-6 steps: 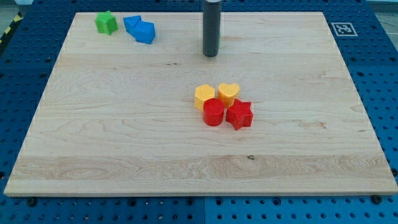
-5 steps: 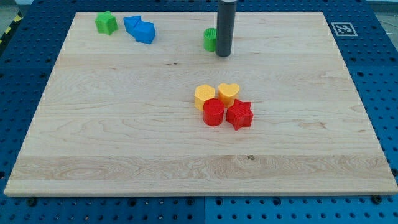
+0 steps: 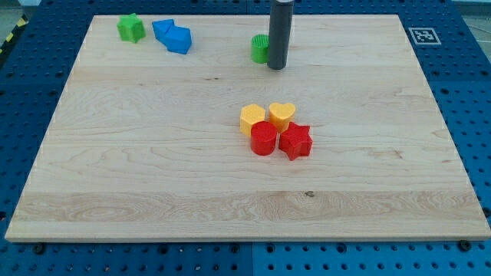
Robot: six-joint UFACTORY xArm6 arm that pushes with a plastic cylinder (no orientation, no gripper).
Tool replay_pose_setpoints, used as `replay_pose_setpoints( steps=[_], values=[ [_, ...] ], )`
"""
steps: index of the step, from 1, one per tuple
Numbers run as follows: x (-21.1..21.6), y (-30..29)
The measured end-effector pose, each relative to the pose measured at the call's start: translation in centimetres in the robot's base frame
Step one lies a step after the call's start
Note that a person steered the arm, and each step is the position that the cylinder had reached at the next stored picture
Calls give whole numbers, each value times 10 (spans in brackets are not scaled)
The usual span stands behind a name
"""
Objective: Push the green circle to the top center of the board
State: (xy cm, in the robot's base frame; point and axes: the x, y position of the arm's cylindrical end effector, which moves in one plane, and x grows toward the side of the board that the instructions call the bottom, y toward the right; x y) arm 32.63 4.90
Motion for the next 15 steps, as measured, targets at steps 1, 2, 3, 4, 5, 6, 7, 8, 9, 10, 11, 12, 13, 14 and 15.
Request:
replay_pose_setpoints(
  steps=[1,2,3,4,5,6,7,8,9,10,11,12,13,14,15],
  values=[
    [-2,0],
    [-3,0],
    [-9,-2],
    [-12,1],
    [-6,3],
    [-21,-10],
    [-32,-10],
    [-32,-10],
    [-32,-12],
    [-33,-19],
    [-33,-19],
    [-33,-29],
    [-33,-43],
    [-33,-46],
    [-31,-46]
  ],
)
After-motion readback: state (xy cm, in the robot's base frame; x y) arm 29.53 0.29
